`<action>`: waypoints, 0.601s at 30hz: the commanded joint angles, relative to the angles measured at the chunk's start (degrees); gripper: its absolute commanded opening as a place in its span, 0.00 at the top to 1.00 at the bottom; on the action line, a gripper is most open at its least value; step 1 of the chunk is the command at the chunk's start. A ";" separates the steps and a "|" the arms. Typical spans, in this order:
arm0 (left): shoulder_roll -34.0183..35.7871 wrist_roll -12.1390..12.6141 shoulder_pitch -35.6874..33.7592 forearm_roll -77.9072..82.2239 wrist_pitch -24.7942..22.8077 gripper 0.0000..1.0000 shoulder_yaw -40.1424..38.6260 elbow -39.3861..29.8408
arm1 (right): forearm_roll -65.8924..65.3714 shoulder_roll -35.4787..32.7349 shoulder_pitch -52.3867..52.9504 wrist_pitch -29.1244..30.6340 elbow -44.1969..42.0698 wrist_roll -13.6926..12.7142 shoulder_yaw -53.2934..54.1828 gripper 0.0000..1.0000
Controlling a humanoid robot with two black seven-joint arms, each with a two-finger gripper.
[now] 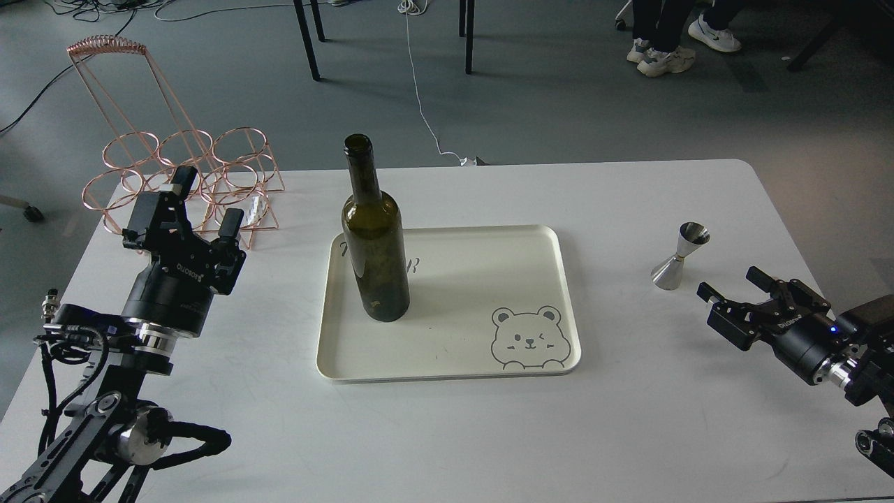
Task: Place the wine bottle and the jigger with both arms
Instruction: 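Set the jigger down beside the tray and open the right gripper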
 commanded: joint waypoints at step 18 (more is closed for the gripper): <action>1.84 -0.07 0.01 0.00 0.10 0.02 -0.35 -1.23 | 46.30 -1.44 12.91 1.53 29.57 0.00 0.15 0.02</action>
